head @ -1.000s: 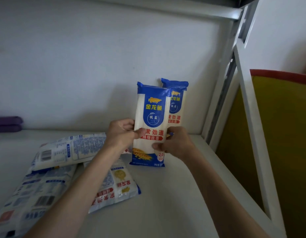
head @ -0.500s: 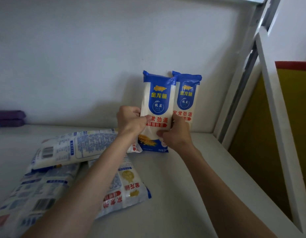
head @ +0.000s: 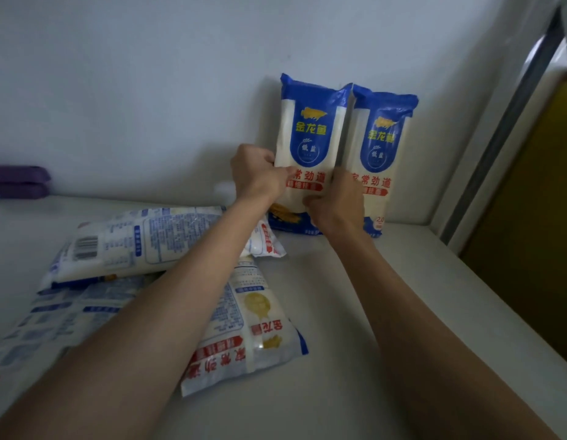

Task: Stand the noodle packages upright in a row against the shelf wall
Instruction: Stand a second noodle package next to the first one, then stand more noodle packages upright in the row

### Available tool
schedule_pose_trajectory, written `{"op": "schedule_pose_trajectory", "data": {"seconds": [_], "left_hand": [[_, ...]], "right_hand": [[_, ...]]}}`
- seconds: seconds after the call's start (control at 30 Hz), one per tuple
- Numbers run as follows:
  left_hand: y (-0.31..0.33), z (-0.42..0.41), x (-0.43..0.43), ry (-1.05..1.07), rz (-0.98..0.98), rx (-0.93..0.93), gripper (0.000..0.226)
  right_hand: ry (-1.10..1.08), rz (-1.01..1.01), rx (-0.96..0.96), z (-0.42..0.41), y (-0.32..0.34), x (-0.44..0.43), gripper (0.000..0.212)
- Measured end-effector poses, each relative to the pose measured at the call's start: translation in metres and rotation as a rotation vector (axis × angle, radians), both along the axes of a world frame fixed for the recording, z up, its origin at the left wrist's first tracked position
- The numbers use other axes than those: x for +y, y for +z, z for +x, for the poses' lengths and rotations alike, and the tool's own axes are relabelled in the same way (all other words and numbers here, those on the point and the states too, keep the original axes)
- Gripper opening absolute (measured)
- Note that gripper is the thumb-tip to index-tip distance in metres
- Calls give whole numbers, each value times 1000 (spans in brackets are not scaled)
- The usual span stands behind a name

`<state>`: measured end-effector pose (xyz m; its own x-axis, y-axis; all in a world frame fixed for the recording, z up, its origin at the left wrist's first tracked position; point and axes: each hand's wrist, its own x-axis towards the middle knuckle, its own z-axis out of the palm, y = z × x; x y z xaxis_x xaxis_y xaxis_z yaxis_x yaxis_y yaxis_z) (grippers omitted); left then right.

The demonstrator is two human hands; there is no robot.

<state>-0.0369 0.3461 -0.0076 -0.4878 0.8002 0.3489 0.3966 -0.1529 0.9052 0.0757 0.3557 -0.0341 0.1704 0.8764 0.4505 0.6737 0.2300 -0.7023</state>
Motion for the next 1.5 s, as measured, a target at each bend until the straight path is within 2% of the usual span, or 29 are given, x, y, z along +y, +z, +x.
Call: {"op": "schedule_pose_trajectory", "data": {"seconds": [0.23, 0.57, 0.77, 0.87, 0.93, 1.03, 1.1, 1.17, 1.3, 1.5], "left_hand": [[-1, 1, 0, -31, 3, 48, 18], [16, -22, -39, -97, -64, 153, 11], [12, -86, -101, 13, -272, 265, 39], [5, -114, -139, 126, -395, 354, 40], [1, -124, -161, 161, -477, 333, 57], [-7, -127, -184, 50, -522, 335, 75], [-12, -124, -193, 28, -508, 409, 72], [-14, -118, -202, 66, -471, 434, 65], [-13, -110, -216, 89, -468, 497, 58], [-20, -95, -247, 131, -418, 588, 62]], "right_hand": [[-55, 6, 20, -2, -1, -2, 36], [70, -164, 103, 24, 16, -44, 23], [185, -450, 149, 12, 14, -79, 22], [237, -588, 45, -11, 9, -107, 32], [269, -604, 1, -24, 9, -129, 33], [338, -624, -48, -40, 7, -157, 42], [299, -615, -156, -49, 2, -169, 67], [235, -601, -180, -54, -1, -178, 79], [184, -601, -180, -55, 1, -192, 81], [207, -605, -148, -37, -8, -213, 81]]}}
